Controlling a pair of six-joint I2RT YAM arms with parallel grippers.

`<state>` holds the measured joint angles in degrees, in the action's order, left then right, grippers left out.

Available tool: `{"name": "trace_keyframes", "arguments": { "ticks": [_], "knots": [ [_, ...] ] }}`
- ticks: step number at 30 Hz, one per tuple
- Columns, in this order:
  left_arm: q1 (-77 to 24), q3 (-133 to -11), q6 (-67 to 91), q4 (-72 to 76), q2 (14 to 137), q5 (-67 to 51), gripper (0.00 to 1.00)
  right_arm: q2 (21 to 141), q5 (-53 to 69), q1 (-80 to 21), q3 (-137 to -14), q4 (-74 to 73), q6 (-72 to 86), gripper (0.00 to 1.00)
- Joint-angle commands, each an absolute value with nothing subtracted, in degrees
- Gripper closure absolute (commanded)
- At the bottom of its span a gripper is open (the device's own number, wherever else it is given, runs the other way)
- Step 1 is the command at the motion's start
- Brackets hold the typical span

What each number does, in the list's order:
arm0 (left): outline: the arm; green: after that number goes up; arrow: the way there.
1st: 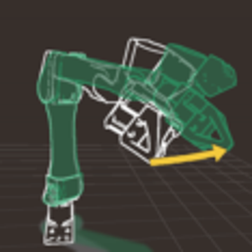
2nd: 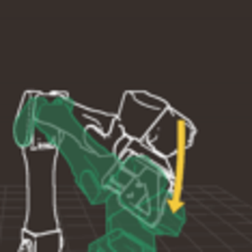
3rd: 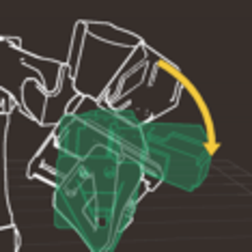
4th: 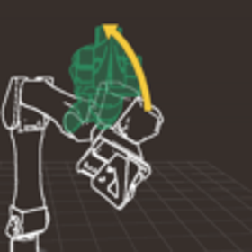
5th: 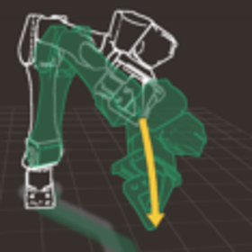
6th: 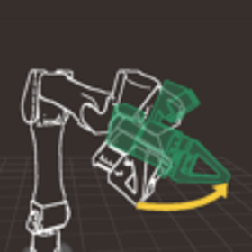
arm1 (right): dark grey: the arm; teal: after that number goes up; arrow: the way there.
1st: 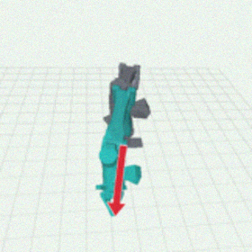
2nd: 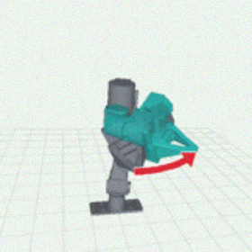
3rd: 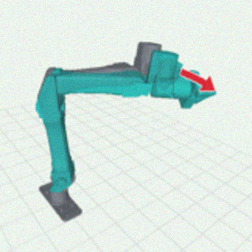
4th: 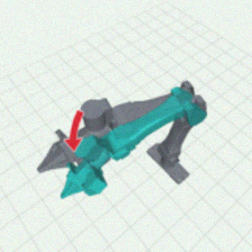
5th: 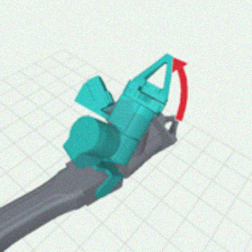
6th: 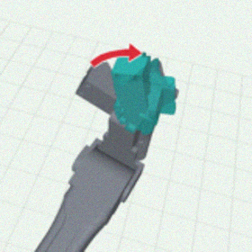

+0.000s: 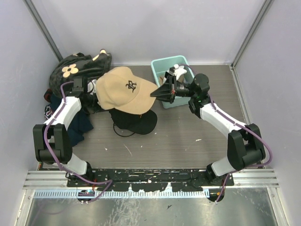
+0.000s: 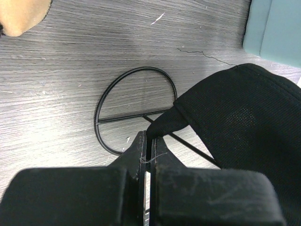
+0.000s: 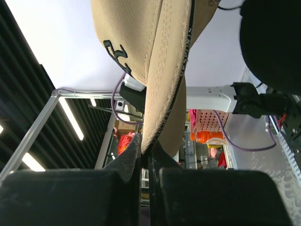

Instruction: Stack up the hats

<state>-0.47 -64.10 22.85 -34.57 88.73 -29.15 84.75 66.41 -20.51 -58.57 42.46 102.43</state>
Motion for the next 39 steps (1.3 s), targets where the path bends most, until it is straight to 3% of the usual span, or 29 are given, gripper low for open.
{"name": "trace_keyframes", "arguments": {
  "ticks": [1, 22, 39],
  "knots": [
    [0.0, -65.1, 22.6, -33.2, 88.6, -29.8, 0.99, 84.1, 66.0, -21.6, -55.3, 48.7, 103.1, 0.99],
    [0.2, -60.4, 23.2, -32.1, 87.3, -30.1, 1.00, 92.3, 63.1, -24.1, -33.4, 69.6, 103.9, 0.99],
    [0.2, -58.2, 22.9, -32.7, 86.9, -29.6, 1.00, 91.7, 68.5, -18.6, -29.1, 50.6, 84.7, 0.99]
  ]
}}
